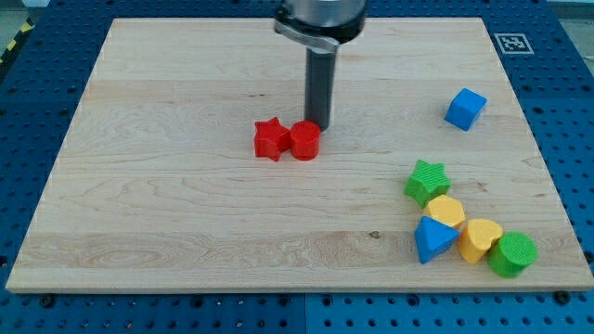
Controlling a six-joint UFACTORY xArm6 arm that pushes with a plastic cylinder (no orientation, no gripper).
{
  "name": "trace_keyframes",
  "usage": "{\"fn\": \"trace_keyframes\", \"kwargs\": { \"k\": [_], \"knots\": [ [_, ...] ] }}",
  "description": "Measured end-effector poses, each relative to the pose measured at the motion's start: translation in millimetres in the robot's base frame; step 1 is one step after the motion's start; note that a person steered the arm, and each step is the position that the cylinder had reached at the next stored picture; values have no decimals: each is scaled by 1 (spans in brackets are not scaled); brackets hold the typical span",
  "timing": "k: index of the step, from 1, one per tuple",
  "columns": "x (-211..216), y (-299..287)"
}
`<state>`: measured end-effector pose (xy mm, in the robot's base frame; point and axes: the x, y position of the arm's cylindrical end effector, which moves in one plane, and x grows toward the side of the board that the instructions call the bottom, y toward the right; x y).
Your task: Push the red circle into the red star
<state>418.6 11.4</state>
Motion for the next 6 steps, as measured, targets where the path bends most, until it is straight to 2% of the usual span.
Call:
{"fn": "trace_keyframes", "kwargs": {
  "k": [2,3,4,6],
  "knots": [
    [0,44],
    [-2,44],
    [14,57],
    [35,171]
  ]
}}
